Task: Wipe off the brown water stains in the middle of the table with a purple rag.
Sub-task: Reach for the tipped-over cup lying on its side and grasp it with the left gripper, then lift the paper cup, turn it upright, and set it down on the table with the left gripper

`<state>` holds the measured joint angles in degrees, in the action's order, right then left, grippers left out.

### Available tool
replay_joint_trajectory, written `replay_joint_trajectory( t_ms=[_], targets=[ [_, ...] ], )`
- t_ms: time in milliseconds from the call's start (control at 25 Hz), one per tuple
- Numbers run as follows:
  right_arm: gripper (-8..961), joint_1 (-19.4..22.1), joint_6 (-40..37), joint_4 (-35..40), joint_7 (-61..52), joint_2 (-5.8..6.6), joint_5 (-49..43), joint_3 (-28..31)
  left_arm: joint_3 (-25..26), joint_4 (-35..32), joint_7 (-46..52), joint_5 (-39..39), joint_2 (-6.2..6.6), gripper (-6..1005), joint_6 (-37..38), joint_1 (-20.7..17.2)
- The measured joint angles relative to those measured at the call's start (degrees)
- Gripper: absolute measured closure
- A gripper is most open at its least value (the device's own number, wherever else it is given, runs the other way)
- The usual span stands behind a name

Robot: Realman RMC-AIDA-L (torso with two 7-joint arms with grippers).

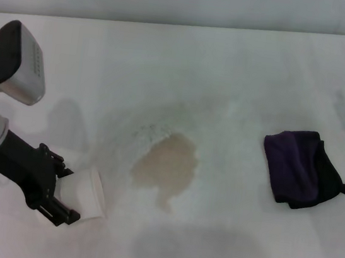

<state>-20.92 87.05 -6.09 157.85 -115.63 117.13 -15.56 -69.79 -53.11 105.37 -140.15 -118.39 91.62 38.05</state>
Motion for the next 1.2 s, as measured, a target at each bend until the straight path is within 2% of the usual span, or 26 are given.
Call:
replay_joint_trajectory(
  t_ms=[320,520,920,1080,1200],
  targets=[
    [84,0.1,-0.5,0.0,0.0,0.12,0.0,0.0,-4.4,0.7,-1.5,0.6,-0.49,111,-4.7,-0.3],
    [84,0.4,-0.5,0.1,0.0,0.14,0.3,0.0,-5.0,0.8,-2.6,3.3,-0.65,111,-6.1,-0.5],
    [84,0.4,-0.5,0.7,-0.1,0.23,0.2,0.0,-4.5,0.0,-3.9,7.2,-0.48,112,-6.2,-2.2],
    [84,0.1,-0.5,0.8,-0.1,0.23,0.0,0.0,-3.3,-1.1,-5.8,9.8,-0.47,112,-6.5,-4.8],
    [84,-0.1,-0.5,0.9,-0.1,0.23,0.0,0.0,-0.1,-2.7,-9.0,13.5,-0.52,111,-6.6,-7.5]
  ],
)
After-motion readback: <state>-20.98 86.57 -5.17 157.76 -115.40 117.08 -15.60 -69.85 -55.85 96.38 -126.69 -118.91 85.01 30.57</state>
